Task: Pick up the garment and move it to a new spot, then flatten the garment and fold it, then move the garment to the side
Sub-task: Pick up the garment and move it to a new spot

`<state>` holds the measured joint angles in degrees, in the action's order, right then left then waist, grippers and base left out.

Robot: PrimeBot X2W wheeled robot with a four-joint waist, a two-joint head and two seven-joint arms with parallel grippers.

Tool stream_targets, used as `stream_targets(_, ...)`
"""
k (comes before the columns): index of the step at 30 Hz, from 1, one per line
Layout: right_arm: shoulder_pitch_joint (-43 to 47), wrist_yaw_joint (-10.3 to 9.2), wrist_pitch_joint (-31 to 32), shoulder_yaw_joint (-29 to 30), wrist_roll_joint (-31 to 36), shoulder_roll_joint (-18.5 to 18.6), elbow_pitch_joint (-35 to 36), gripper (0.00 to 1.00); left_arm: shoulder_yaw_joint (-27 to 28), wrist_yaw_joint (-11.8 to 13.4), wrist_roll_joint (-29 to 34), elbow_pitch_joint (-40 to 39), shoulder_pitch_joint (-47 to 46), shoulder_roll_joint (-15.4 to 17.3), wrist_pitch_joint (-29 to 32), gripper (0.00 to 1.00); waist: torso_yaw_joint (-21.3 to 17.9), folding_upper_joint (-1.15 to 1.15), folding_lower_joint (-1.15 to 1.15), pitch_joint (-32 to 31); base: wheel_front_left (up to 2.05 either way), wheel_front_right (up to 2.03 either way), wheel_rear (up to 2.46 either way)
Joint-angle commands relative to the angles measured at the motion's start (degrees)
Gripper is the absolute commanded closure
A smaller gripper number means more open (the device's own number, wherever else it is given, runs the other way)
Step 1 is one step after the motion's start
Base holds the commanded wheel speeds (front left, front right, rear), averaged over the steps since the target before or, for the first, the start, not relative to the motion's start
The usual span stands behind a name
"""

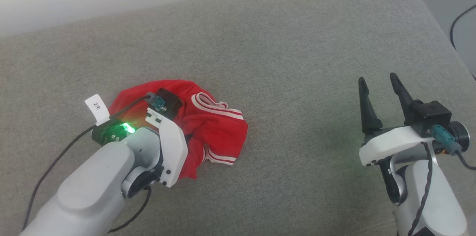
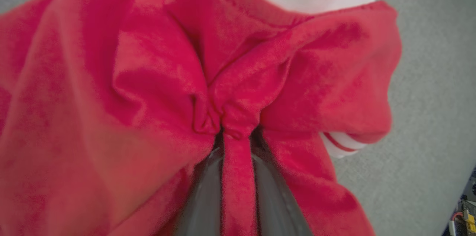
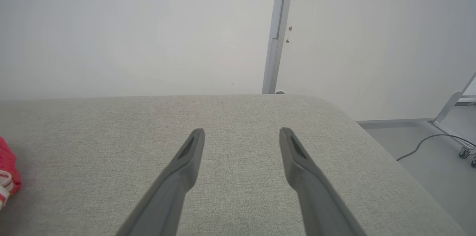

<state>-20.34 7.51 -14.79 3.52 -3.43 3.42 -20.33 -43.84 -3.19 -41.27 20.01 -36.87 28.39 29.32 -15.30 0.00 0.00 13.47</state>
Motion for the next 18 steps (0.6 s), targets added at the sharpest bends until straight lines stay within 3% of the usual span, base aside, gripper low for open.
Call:
stream_targets(1,-0.75,-0.04,-0.45,-0.32,0.41,-0.27,-0.1,0.0,-0.4,-0.75,0.0,1.99,-0.45,-0.96,-0.69,0.61,0.12,0.0,0.0,-0.17,0.0,0.0,0.0)
stream_targets(2,-0.72,-0.04,-0.47,-0.34,0.46,-0.27,-0.23,0.0,-0.61,-1.11,-0.09,3.04,-0.7,-1.5,-1.27,0.46,0.27,0.0,0.0,-0.35,0.0,0.0,0.0)
stream_targets(4,-0.6,-0.04,-0.44,-0.4,0.56,-0.31,-0.5,0.0,-0.77,-1.74,-0.11,4.44,-1.45,-2.22,-2.54,0.04,0.67,0.0,0.0,-0.85,0.0,0.0,0.0)
stream_targets(5,-0.48,-0.04,-0.45,-0.4,0.64,-0.29,-0.64,0.0,-0.82,-2.15,-0.27,4.88,-1.85,-2.54,-3.21,0.0,0.95,0.0,0.0,-1.19,0.0,0.0,0.0)
stream_targets(12,1.08,-0.04,-0.46,-0.12,1.12,0.58,-1.12,0.0,0.23,-3.11,-0.8,3.49,-2.45,-1.46,-8.1,0.0,3.52,0.0,0.0,-4.46,0.0,0.0,0.0)
stream_targets(18,2.37,-0.04,-0.47,-0.06,0.96,1.59,-0.85,0.0,3.26,-1.54,-1.17,-1.38,0.31,1.99,-13.21,0.0,6.24,0.0,0.0,-7.46,0.0,0.0,0.0)
